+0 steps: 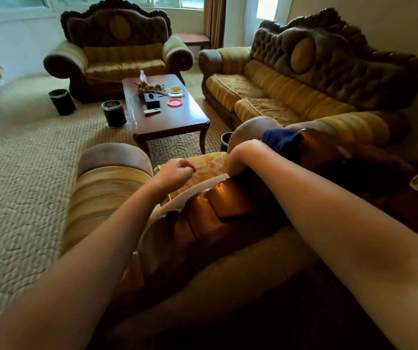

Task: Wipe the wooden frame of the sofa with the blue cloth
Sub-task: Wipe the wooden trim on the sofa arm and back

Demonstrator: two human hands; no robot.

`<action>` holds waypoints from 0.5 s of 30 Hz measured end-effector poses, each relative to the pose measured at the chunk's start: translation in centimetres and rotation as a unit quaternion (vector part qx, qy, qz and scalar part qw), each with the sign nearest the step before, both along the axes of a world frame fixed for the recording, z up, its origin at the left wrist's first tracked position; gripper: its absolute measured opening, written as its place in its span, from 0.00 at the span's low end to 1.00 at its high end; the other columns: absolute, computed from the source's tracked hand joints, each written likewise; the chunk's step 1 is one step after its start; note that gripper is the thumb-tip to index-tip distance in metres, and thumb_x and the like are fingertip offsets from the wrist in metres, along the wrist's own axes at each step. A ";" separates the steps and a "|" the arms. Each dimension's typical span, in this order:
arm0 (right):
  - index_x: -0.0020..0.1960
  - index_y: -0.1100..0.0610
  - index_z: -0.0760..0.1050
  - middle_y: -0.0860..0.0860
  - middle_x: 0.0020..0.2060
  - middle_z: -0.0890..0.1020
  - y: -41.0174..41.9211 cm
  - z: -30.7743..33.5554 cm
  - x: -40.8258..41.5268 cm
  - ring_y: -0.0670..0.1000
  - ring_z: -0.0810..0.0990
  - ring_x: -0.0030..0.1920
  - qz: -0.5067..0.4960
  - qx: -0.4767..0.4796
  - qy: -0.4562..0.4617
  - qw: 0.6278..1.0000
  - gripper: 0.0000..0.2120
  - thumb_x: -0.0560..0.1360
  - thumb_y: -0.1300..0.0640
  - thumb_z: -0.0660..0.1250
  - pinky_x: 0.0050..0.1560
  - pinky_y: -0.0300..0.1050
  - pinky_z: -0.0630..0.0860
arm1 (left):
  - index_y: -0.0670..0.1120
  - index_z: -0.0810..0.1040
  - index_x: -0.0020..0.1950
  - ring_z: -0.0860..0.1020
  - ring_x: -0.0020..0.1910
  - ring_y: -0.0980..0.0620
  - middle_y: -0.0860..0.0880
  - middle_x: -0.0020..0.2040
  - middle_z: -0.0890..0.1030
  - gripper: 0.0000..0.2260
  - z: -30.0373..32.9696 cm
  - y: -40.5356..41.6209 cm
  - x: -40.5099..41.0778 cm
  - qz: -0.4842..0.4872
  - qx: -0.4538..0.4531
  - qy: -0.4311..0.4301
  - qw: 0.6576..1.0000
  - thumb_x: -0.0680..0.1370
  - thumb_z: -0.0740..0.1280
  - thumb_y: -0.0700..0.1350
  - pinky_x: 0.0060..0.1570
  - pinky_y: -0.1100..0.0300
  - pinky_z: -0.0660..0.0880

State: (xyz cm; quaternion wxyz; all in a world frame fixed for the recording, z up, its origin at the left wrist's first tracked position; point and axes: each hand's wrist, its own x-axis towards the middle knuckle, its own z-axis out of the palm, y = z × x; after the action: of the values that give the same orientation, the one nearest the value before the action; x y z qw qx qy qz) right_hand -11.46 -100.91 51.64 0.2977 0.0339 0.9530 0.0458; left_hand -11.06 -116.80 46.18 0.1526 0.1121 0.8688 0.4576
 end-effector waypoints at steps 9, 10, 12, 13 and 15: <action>0.67 0.61 0.70 0.56 0.61 0.76 -9.8 -2.6 2.6 0.53 0.74 0.58 0.090 -0.157 0.031 0.983 0.19 0.79 0.54 0.61 0.59 0.45 0.67 | 0.37 0.77 0.56 0.75 0.47 0.44 0.39 0.47 0.77 0.10 -1.7 -5.0 -0.8 -0.087 0.029 -0.056 0.994 0.79 0.58 0.36 0.47 0.52 0.73; 0.67 0.61 0.70 0.57 0.63 0.75 -10.6 -3.1 2.7 0.55 0.73 0.61 0.083 -0.141 0.037 0.986 0.19 0.79 0.54 0.61 0.60 0.47 0.68 | 0.39 0.76 0.57 0.76 0.47 0.44 0.38 0.49 0.77 0.10 -1.9 -5.6 -0.7 -0.098 0.039 -0.073 0.992 0.80 0.58 0.36 0.47 0.52 0.74; 0.67 0.59 0.71 0.56 0.63 0.75 -12.1 -3.8 3.4 0.56 0.73 0.63 0.083 -0.098 0.054 0.990 0.19 0.79 0.51 0.60 0.59 0.49 0.69 | 0.42 0.75 0.58 0.76 0.48 0.44 0.39 0.50 0.77 0.09 -2.6 -7.0 -0.6 -0.115 0.060 -0.115 0.985 0.80 0.59 0.37 0.47 0.54 0.75; 0.66 0.58 0.71 0.55 0.62 0.76 -12.8 -4.0 4.0 0.56 0.74 0.62 0.088 -0.072 0.079 0.990 0.19 0.79 0.50 0.59 0.57 0.49 0.69 | 0.43 0.75 0.59 0.77 0.49 0.44 0.39 0.51 0.77 0.09 -2.8 -7.7 -0.6 -0.119 0.069 -0.133 0.982 0.80 0.59 0.38 0.47 0.54 0.76; 0.64 0.56 0.73 0.54 0.60 0.77 -14.3 -4.7 5.0 0.56 0.76 0.59 0.093 -0.052 0.138 0.985 0.17 0.79 0.49 0.58 0.50 0.48 0.69 | 0.45 0.76 0.57 0.77 0.48 0.45 0.40 0.51 0.77 0.09 -3.3 -9.0 -0.5 -0.122 0.084 -0.157 0.976 0.80 0.60 0.38 0.46 0.53 0.76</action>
State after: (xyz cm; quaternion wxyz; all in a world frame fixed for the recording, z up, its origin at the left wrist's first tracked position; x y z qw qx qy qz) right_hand -6.42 -115.18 46.91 0.1594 -0.0644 0.9849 0.0187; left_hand -11.60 -125.81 42.90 0.3320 0.1568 0.7719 0.5190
